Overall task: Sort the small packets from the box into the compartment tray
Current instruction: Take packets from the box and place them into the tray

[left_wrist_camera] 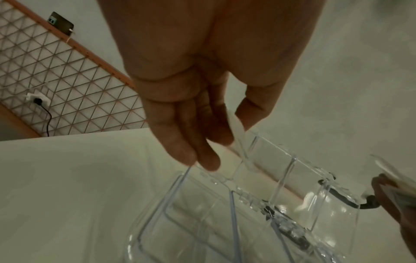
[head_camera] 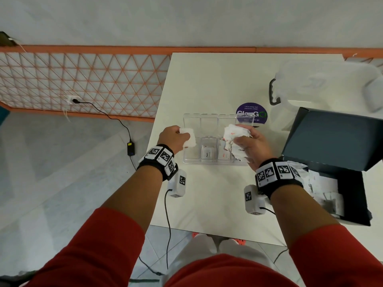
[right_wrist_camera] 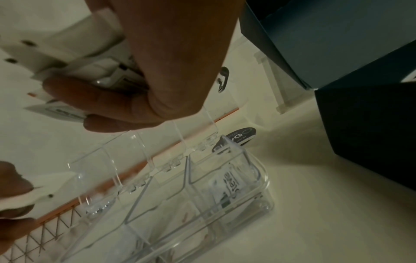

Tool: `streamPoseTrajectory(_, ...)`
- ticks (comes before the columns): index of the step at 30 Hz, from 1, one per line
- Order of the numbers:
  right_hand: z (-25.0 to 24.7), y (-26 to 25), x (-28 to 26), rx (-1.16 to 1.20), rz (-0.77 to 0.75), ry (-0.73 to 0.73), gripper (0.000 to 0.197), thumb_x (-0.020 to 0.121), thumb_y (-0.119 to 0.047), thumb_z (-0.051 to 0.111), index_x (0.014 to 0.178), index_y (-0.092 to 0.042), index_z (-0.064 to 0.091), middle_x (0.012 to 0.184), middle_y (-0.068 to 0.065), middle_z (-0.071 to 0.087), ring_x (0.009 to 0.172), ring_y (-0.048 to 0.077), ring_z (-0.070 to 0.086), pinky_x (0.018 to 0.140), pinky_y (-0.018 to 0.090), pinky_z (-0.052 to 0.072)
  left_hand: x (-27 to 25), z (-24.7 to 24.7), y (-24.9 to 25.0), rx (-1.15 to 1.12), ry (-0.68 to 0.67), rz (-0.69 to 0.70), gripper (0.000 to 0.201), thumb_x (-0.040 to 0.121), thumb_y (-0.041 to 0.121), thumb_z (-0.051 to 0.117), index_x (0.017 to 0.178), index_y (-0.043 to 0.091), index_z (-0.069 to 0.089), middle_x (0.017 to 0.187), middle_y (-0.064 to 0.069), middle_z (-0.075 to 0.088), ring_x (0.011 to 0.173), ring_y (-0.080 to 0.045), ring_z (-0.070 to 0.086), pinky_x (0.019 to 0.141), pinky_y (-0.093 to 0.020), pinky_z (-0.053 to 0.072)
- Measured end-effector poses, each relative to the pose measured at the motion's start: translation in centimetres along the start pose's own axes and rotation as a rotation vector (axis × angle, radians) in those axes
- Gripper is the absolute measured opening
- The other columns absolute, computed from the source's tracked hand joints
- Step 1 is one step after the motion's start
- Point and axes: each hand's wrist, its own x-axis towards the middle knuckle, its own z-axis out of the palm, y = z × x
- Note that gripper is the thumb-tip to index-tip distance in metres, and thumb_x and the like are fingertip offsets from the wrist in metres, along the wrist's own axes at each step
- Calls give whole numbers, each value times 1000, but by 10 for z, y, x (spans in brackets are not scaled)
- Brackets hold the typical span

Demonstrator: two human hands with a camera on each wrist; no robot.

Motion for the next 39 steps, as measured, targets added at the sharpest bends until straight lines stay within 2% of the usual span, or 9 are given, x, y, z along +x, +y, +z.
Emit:
streamPoseTrajectory(7,6,-4,-5,-8,1,0,38,88,16,51,116,-7,61,85,13,59,44,5,55,34,15,38,2,5,-4,346,-38,89,18,81,10,64,98,11,72,91,-6,71,85,-19,64,62,-20,41)
streamPoseTrajectory(13,7,-9,-9,-7,16,2,38,89,16,50,118,-7,59,87,14,58,41,3,55,33,14,37,8,16,-1,618,-68,168,28,90,6,56,115,12,66,119,-9,64,109,-25,59,88,-30,48)
streamPoseTrajectory(18,5,-11,-8,-14,22,13,37,90,14,50,119,-7,59,85,12,58,37,1,52,31,14,35,11,26,-6,883,-253,307,32,94,7,50,124,10,61,121,-12,61,112,-30,57,88,-33,46)
streamPoseTrajectory(21,4,-11,-5,-29,20,20,37,89,15,51,117,-8,59,86,11,59,39,1,52,34,13,35,13,31,-7,956,-248,397,41,95,8,48,135,14,51,131,-9,55,119,-28,52,94,-35,43)
streamPoseTrajectory(26,3,-10,0,-27,27,18,41,89,15,51,123,-7,59,92,14,60,47,6,57,36,15,39,12,32,-3,1048,-254,386,31,89,7,47,114,11,65,112,-10,62,98,-29,60,73,-30,44)
streamPoseTrajectory(30,3,-10,0,-38,29,0,38,89,14,52,116,-10,61,85,11,60,40,4,54,34,15,37,9,41,-3,1136,-364,309,28,91,14,43,107,10,66,111,-9,64,99,-28,61,81,-33,49)
streamPoseTrajectory(34,2,-7,2,-47,26,-9,38,87,15,51,109,-13,63,79,10,61,38,5,53,33,14,36,5,45,1,1151,-362,296,30,96,18,35,96,10,63,106,-11,65,91,-29,60,74,-32,45)
streamPoseTrajectory(36,0,-5,4,-52,22,-17,39,86,16,50,103,-16,65,80,12,62,39,7,54,33,14,36,4,39,11,1084,-256,297,22,93,18,38,88,11,58,96,-10,63,79,-27,55,68,-31,43)
streamPoseTrajectory(39,-3,1,8,-99,15,-6,40,85,16,52,99,-19,67,80,11,63,44,9,56,37,15,39,-1,30,31,691,-56,359,15,87,19,44,75,17,52,77,2,58,69,-21,54,58,-26,38)
